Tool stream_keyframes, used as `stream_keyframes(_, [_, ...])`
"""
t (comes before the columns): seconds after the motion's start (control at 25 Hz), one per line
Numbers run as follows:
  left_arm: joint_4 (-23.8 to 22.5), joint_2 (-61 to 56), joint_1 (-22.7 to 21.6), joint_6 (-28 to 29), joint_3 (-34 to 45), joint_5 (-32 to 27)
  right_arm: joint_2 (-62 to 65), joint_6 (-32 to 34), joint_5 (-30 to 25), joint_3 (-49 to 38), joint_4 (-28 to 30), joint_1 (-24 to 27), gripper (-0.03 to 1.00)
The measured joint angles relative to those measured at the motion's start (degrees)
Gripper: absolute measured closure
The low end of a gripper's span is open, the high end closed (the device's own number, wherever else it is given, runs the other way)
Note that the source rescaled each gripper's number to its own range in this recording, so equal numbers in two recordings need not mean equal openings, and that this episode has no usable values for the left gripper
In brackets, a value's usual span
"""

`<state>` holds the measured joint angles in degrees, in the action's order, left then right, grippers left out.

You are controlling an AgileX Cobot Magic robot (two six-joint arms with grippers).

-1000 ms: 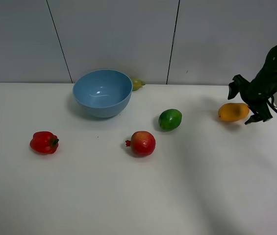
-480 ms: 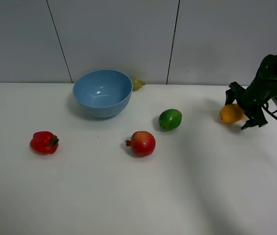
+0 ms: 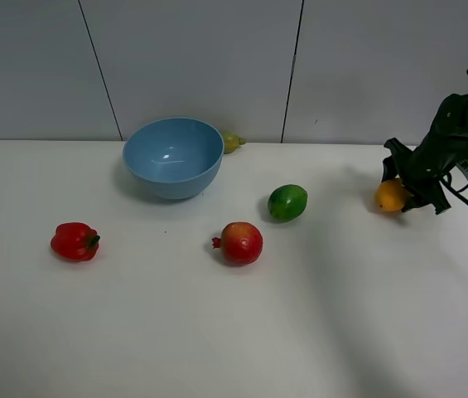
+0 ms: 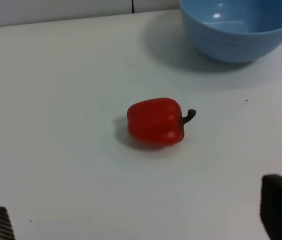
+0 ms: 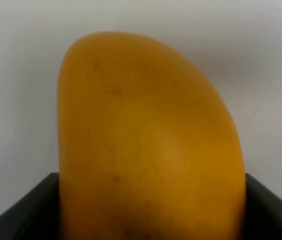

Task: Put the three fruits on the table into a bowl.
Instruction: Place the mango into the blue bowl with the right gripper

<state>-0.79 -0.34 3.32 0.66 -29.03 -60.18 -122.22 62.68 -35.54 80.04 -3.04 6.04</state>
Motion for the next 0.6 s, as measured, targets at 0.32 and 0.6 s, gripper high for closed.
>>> stream_keyframes(0.32, [0.0,0.0,0.0,0.0,0.0,0.0,7.1,-23.6,2.2,0.0,0.0,-2.1,0.94])
stream_keyframes(0.6, [0.0,0.0,0.0,0.0,0.0,0.0,20.2,-60.6,-3.9,0.0,-5.1,-11.2,0.94])
